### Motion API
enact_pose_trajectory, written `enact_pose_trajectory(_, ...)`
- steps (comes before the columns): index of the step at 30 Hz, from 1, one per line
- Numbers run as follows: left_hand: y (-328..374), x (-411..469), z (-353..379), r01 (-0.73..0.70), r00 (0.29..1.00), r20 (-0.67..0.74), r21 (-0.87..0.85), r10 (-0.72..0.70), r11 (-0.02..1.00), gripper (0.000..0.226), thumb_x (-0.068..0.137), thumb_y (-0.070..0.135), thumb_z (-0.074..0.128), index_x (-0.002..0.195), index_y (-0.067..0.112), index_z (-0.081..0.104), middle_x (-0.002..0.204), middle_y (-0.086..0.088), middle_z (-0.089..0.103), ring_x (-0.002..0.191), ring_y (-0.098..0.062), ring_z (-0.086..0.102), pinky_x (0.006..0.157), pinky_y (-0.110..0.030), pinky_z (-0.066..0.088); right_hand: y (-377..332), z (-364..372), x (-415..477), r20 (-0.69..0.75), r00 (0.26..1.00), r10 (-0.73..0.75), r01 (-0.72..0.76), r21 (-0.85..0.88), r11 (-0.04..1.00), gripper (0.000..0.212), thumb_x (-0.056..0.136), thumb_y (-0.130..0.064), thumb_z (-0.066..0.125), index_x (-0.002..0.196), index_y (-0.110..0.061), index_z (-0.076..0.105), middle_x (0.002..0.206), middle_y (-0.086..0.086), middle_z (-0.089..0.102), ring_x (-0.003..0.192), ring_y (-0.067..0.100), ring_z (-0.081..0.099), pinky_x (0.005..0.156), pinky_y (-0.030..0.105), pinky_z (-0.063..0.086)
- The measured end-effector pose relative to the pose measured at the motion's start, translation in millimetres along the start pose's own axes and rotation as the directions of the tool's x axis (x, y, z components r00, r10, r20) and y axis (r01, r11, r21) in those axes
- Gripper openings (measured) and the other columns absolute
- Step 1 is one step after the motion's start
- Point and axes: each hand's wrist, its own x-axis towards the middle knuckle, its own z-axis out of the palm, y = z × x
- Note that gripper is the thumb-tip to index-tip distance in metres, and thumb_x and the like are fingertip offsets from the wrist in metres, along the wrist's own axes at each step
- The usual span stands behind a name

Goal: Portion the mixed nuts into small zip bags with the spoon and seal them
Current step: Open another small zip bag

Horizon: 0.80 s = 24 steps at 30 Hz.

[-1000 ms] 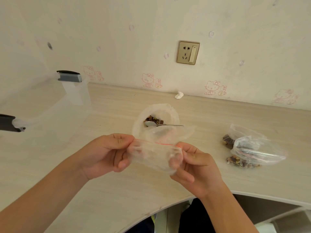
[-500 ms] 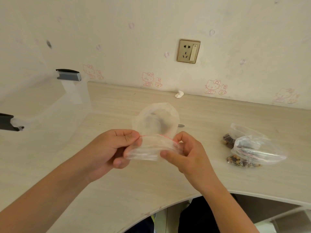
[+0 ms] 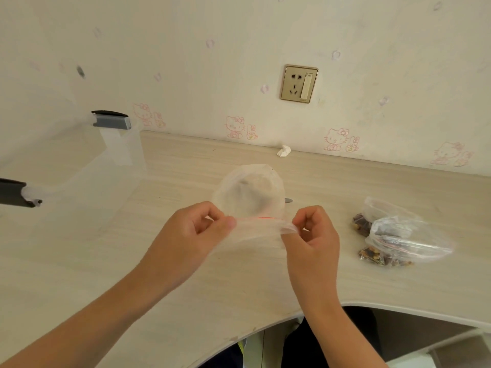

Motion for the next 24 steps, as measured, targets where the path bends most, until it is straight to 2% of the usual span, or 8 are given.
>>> enact_pose_trajectory(4, -4, -11, 8, -0.11, 0.994, 0.041, 0.403, 0.102, 0.908, 0.062, 0.063, 0.081, 0.07, 0.105, 0.044, 0.042, 0.063, 0.012, 0.053, 0.05, -0.006, 0.048, 0.048, -0.021, 0.035, -5, 1, 2, -0.048, 0.999, -0.012, 0.012, 0.006, 1.0, 0.02, 0.079, -0.005, 0.064, 0.077, -0.023, 0.055, 0.063, -0.005, 0.047, 0.054, 0.007, 0.037, 0.046, 0.017, 0.033)
enact_pose_trajectory(10, -11, 0, 5, -0.047, 0.988, -0.13, 0.241, 0.08, 0.969, 0.031, 0.079, 0.06, 0.06, 0.094, 0.035, 0.051, 0.048, 0.009, 0.042, 0.043, -0.008, 0.035, 0.049, -0.032, 0.033, -7, 11, -14, -0.015, 0.998, -0.069, 0.069, 0.028, 0.997, 0.026, 0.07, -0.004, 0.061, 0.077, -0.027, 0.054, 0.064, 0.006, 0.043, 0.056, 0.006, 0.037, 0.048, 0.021, 0.033)
enact_pose_trajectory(12, -12, 2, 3, -0.07, 0.981, -0.157, 0.242, 0.11, 0.968, 0.022, 0.084, 0.051, 0.06, 0.097, 0.036, 0.052, 0.057, 0.01, 0.055, 0.043, -0.009, 0.04, 0.047, -0.03, 0.035, -5, 13, -17, -0.02, 0.998, -0.066, 0.066, 0.049, 0.997, 0.026, 0.07, -0.004, 0.061, 0.076, -0.028, 0.053, 0.062, 0.003, 0.042, 0.056, 0.007, 0.037, 0.048, 0.022, 0.032)
enact_pose_trajectory(15, -8, 5, 0, -0.092, 0.946, -0.313, 0.006, 0.089, 0.996, 0.018, 0.09, 0.037, 0.07, 0.095, 0.039, 0.053, 0.091, 0.013, 0.071, 0.043, -0.009, 0.049, 0.043, -0.023, 0.04, 0, 14, -21, -0.028, 0.998, -0.056, 0.058, 0.065, 0.996, 0.023, 0.07, -0.009, 0.061, 0.075, -0.029, 0.052, 0.061, -0.008, 0.044, 0.056, 0.008, 0.037, 0.047, 0.024, 0.032)
enact_pose_trajectory(17, -6, 7, -3, -0.084, 0.934, -0.357, -0.208, 0.005, 0.975, 0.02, 0.089, 0.025, 0.077, 0.084, 0.032, 0.059, 0.079, 0.012, 0.067, 0.041, -0.013, 0.047, 0.04, -0.025, 0.041, 1, 17, -23, -0.022, 0.998, -0.052, 0.053, 0.079, 0.995, 0.024, 0.069, -0.009, 0.061, 0.074, -0.03, 0.051, 0.061, -0.009, 0.044, 0.056, 0.008, 0.036, 0.047, 0.025, 0.031)
enact_pose_trajectory(20, 0, 3, 6, 0.009, 0.95, -0.261, -0.527, -0.172, 0.85, 0.022, 0.081, 0.012, 0.082, 0.071, 0.027, 0.07, 0.061, 0.005, 0.056, 0.041, -0.013, 0.046, 0.04, -0.026, 0.043, 4, 18, -21, -0.045, 0.998, -0.048, 0.051, 0.068, 0.996, 0.024, 0.071, -0.009, 0.061, 0.073, -0.03, 0.051, 0.061, -0.007, 0.045, 0.055, 0.008, 0.036, 0.047, 0.024, 0.03)
enact_pose_trajectory(22, 3, 0, 12, 0.072, 0.952, -0.175, -0.67, -0.251, 0.739, 0.009, 0.071, 0.015, 0.082, 0.075, 0.023, 0.079, 0.065, 0.004, 0.061, 0.04, -0.009, 0.046, 0.04, -0.024, 0.045, 6, 15, -17, -0.072, 0.996, -0.06, 0.063, 0.047, 0.997, 0.019, 0.073, -0.012, 0.062, 0.072, -0.027, 0.051, 0.061, -0.003, 0.045, 0.055, 0.009, 0.036, 0.047, 0.026, 0.031)
enact_pose_trajectory(24, 2, 0, 15, 0.156, 0.952, -0.062, -0.743, -0.298, 0.651, 0.016, 0.069, 0.016, 0.079, 0.083, 0.017, 0.084, 0.071, 0.004, 0.068, 0.038, -0.006, 0.043, 0.039, -0.021, 0.045, 8, 13, -15, -0.095, 0.994, -0.062, 0.066, 0.042, 0.997, 0.015, 0.074, -0.016, 0.064, 0.071, -0.025, 0.052, 0.062, 0.001, 0.046, 0.054, 0.008, 0.036, 0.047, 0.025, 0.03)
